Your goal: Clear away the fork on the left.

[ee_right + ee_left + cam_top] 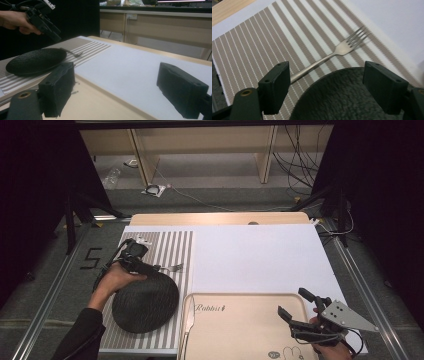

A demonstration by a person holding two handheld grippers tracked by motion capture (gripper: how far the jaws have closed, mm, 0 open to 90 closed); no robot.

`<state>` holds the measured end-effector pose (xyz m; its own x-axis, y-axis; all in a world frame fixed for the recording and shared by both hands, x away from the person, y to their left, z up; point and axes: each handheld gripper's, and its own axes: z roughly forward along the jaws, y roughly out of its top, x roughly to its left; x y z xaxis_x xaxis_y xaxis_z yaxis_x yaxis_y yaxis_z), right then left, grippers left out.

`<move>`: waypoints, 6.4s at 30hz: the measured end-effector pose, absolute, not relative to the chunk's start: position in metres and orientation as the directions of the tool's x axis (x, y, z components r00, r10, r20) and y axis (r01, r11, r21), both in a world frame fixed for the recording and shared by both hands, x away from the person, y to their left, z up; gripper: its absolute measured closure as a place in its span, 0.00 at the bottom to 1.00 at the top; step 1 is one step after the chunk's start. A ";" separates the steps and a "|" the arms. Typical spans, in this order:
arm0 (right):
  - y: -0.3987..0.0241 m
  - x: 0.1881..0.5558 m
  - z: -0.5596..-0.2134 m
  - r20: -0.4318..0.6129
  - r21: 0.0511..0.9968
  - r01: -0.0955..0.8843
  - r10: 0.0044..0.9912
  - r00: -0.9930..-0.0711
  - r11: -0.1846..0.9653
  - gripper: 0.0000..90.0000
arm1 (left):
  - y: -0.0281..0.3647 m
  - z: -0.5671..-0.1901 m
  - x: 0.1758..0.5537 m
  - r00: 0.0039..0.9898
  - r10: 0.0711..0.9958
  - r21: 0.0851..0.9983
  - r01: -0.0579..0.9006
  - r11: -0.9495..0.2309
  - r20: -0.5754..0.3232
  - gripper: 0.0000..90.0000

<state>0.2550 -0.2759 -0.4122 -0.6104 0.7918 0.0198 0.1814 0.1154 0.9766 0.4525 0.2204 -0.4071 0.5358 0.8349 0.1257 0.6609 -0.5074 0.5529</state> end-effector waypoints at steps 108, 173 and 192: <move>-0.277 0.257 -0.412 0.020 0.977 0.179 0.788 -0.615 0.115 0.18 | 0.216 -0.460 0.530 0.737 0.672 0.204 0.648 -0.733 0.071 0.66; -0.276 0.256 -0.412 0.018 0.977 0.177 0.788 -0.616 0.116 0.18 | 0.222 -0.400 0.500 0.606 0.795 0.501 0.682 -0.533 0.021 0.92; -0.276 0.255 -0.412 0.021 0.978 0.178 0.788 -0.616 0.113 0.18 | 0.196 -0.403 0.442 0.667 0.733 0.665 0.611 -0.431 -0.138 0.92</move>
